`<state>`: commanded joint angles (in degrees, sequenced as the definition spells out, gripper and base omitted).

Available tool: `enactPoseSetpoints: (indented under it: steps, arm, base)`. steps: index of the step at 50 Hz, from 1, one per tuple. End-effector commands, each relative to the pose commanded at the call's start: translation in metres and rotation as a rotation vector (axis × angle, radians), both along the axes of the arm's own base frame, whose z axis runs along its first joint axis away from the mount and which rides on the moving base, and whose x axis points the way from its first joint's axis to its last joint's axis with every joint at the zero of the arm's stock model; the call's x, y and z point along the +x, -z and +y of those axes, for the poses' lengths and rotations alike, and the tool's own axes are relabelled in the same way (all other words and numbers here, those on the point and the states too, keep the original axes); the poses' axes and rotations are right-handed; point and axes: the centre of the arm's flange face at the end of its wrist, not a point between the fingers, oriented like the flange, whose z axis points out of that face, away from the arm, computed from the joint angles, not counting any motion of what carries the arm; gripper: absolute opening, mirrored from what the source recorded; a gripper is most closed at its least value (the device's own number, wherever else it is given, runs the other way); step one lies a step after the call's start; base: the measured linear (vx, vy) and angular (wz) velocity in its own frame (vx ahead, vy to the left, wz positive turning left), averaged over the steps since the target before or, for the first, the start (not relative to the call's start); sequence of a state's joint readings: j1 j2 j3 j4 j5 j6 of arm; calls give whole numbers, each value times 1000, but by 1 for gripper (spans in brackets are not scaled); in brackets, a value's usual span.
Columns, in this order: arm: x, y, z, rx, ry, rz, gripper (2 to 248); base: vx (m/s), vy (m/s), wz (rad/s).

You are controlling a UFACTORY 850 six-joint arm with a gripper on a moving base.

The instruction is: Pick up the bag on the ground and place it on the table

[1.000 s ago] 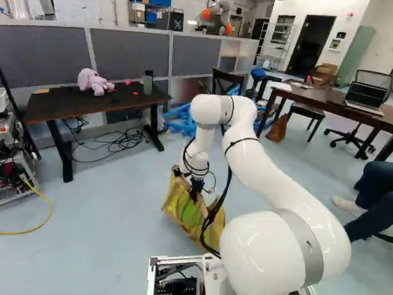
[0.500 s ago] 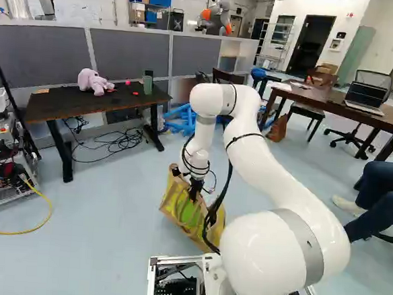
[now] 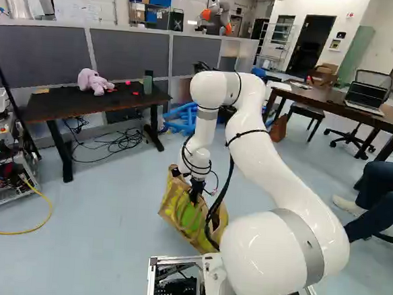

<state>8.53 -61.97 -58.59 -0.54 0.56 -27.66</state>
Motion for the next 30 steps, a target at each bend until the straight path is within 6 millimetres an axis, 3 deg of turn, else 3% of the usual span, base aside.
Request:
enactPoseSetpoints:
  steps: [18,30]
  arm:
    - [-30,-26,1,-8,52,23,21]
    - [-38,-45,-2,-9,85,15,21]
  base:
    - [0,0,0]
    - [0,0,0]
